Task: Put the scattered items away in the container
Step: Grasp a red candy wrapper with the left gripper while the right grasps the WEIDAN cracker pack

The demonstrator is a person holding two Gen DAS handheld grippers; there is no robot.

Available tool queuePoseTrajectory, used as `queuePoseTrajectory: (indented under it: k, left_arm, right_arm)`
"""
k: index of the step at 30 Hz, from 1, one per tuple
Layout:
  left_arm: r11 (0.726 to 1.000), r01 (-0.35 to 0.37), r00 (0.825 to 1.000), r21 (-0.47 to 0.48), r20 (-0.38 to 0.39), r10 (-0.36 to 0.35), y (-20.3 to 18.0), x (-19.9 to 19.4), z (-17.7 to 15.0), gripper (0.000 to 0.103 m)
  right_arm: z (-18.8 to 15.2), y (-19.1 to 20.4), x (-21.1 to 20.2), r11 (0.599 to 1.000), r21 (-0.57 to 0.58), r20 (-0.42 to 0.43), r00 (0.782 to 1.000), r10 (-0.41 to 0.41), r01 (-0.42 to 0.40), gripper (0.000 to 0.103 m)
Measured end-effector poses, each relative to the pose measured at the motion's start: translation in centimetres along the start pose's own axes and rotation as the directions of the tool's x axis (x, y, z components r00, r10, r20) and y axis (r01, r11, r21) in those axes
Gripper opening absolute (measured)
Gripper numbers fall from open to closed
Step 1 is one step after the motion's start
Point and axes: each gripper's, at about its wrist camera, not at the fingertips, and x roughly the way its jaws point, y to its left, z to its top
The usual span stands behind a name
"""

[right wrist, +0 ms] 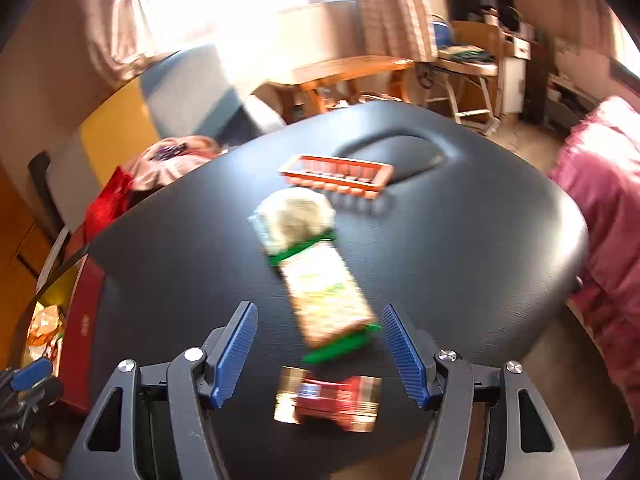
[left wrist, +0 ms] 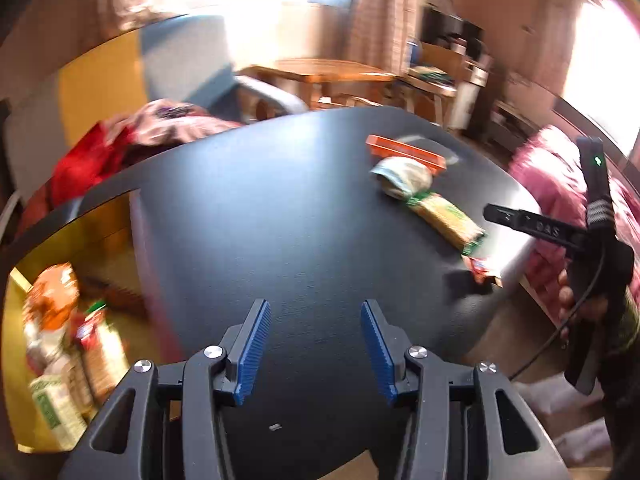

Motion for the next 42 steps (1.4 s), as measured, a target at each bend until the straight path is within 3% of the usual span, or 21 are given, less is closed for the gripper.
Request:
queuePoseTrajectory:
  k: [6,8,12,17,22,26,28,29,36,42]
  left_arm:
    - [0.975,0.165,0.986,0.147,-0.052,-0.159,-6.5,3.3,1.5,0.049]
    - [0.962,0.199,0.980,0.189,-0.066,-0.190,-8.4,4.1,1.9,0.051]
    - [0.934,0.240,0.970,0.263,-0.088,-0.225,-11.2,5.6,2.5,0.054]
    - [0.934,0.267,0.962,0.238,-0.123,-0.244,-11.5,6.6,2.3,0.054]
    - [0.946,0.259,0.962,0.196,-0.139,-0.235,-10.3,7.2,2.3,0.054]
    - [0.942,0.270,0.960,0.198,-0.128,-0.248,-10.6,7.3,2.8,0.054]
    - [0.937,0.276,0.959,0.216,-0.124,-0.254,-11.1,7.4,3.1,0.055]
    - [0.932,0.278,0.959,0.231,-0.123,-0.256,-11.5,7.6,3.3,0.055]
    - [0.892,0.300,0.954,0.337,-0.123,-0.274,-14.1,8.5,3.9,0.055]
    - [0.826,0.348,0.937,0.443,-0.167,-0.305,-15.5,10.1,4.5,0.055]
  right_arm:
    - [-0.2,-3.8,0.0,1.000,0.021,-0.015,1.000,0.001,-0.001,0.067]
    - [0.2,-3.8,0.4,1.000,-0.007,-0.024,0.999,0.024,-0.024,0.067]
    - [2.0,-2.5,2.3,0.986,-0.116,-0.076,0.991,0.113,-0.121,0.077]
    - [2.9,0.1,5.0,0.948,-0.266,-0.162,0.978,0.134,-0.174,0.077]
    - [3.9,2.8,7.7,0.884,-0.404,-0.249,0.958,0.141,-0.235,0.077]
    - [3.2,3.0,9.0,0.861,-0.479,-0.249,0.967,0.053,-0.171,0.071]
    - [3.0,2.1,9.4,0.864,-0.486,-0.246,0.969,0.007,-0.129,0.052]
    - [3.0,1.3,9.5,0.871,-0.476,-0.246,0.969,-0.002,-0.119,0.050]
    - [3.2,-3.2,8.9,0.913,-0.401,-0.228,0.973,-0.023,-0.073,0.050]
    - [3.3,-4.6,8.5,0.931,-0.356,-0.219,0.976,0.005,-0.084,0.052]
